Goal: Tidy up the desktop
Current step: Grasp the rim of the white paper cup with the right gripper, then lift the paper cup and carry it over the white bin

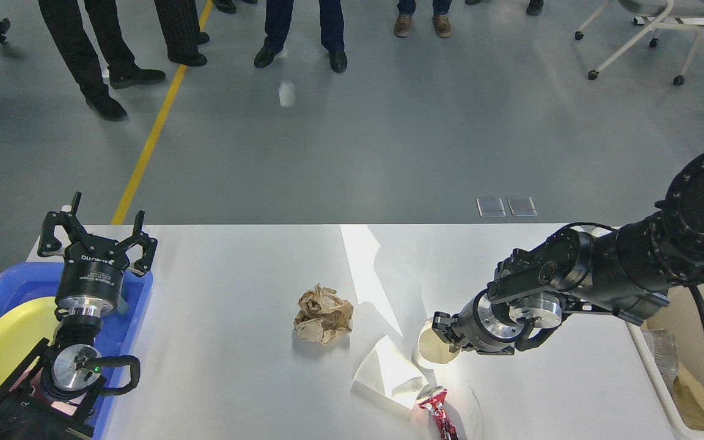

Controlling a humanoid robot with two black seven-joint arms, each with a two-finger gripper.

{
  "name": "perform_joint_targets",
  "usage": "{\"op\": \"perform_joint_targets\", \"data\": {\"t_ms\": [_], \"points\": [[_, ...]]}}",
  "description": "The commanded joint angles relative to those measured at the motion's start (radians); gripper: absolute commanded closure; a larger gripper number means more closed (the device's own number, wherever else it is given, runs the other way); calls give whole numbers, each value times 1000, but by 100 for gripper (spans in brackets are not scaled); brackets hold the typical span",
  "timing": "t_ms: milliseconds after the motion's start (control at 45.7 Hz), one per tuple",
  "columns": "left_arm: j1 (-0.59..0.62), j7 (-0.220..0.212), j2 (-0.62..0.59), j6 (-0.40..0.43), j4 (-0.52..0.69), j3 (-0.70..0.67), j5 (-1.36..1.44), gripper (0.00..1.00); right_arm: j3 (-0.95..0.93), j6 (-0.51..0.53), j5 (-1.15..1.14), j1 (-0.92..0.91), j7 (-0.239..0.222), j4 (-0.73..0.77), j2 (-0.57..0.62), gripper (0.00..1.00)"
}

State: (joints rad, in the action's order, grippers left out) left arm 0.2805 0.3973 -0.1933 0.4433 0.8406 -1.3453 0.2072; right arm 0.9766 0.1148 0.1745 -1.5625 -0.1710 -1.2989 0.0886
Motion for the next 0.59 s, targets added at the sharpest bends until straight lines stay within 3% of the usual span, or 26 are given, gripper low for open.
{"op": "perform_joint_targets", "data": {"t_ms": [0, 153, 372, 569], "points": [[0, 0, 0, 0, 0, 0, 0, 4, 30, 26, 3, -66, 4, -46, 20, 100], [0, 0, 0, 0, 0, 0, 0, 4, 71, 114, 3, -203, 7, -123, 62, 100], [0, 0, 0, 0, 0, 0, 0, 4, 123, 356, 3, -427, 10, -187, 163, 100], [0, 0, 0, 0, 0, 0, 0, 4, 200, 486, -27, -620, 8, -296, 203, 100]]}}
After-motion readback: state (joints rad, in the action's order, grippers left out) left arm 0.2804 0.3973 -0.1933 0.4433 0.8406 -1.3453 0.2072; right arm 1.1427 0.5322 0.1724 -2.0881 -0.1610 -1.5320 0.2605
